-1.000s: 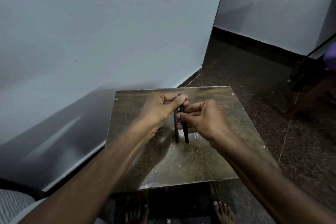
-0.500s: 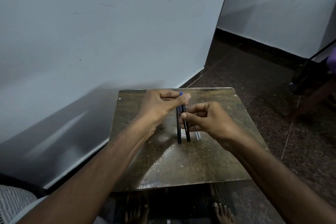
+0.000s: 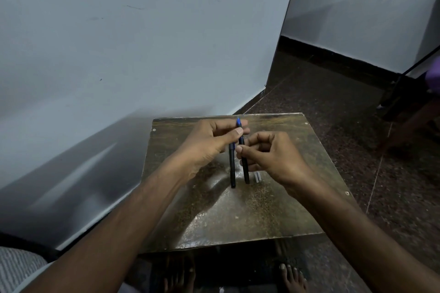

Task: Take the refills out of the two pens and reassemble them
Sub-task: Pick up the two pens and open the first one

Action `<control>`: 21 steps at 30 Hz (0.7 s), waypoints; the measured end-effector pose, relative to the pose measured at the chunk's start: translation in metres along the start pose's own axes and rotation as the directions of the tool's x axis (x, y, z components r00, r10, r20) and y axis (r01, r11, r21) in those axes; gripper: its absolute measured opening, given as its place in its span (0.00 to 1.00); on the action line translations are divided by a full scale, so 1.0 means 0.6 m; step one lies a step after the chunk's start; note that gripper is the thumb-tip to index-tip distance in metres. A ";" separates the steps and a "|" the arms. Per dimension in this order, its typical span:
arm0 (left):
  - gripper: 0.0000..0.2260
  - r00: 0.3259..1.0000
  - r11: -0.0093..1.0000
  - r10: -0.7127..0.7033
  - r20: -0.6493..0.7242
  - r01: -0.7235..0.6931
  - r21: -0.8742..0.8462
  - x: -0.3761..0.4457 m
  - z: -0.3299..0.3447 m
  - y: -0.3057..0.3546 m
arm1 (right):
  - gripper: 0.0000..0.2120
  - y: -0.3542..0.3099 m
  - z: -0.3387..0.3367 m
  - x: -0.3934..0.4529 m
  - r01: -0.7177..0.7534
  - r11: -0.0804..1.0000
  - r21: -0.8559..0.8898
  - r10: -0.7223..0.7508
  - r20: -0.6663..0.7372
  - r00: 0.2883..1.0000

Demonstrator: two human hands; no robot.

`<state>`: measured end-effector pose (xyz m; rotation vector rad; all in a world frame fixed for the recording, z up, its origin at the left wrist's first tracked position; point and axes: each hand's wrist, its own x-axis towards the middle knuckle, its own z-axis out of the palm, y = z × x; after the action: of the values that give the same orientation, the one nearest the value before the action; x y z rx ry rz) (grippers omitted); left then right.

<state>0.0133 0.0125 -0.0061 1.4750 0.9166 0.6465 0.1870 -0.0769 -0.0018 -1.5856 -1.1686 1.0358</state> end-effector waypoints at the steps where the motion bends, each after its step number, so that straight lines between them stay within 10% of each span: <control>1: 0.10 1.000 1.000 0.003 -0.006 -0.003 -0.013 0.001 0.001 0.000 | 0.04 0.002 0.003 0.000 0.005 1.000 -0.020 -0.006 -0.007 1.000; 6: 0.20 0.973 0.997 -0.043 -0.228 0.028 -0.066 0.001 0.012 0.006 | 0.08 0.000 0.013 0.001 0.093 0.983 -0.156 -0.102 -0.049 0.994; 14: 0.07 0.987 0.996 0.068 -0.143 -0.059 0.066 -0.003 0.007 0.008 | 0.11 0.005 0.019 0.009 0.085 0.977 -0.197 -0.106 -0.097 0.990; 21: 0.23 0.960 0.997 0.020 -0.280 0.002 0.078 0.002 0.003 0.008 | 0.14 0.005 0.030 0.003 0.105 0.961 -0.257 -0.132 -0.087 0.987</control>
<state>0.0159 0.0127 -0.0014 1.4796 1.1657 0.8503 0.1711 -0.0725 -0.0099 -1.7192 -1.3477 0.7402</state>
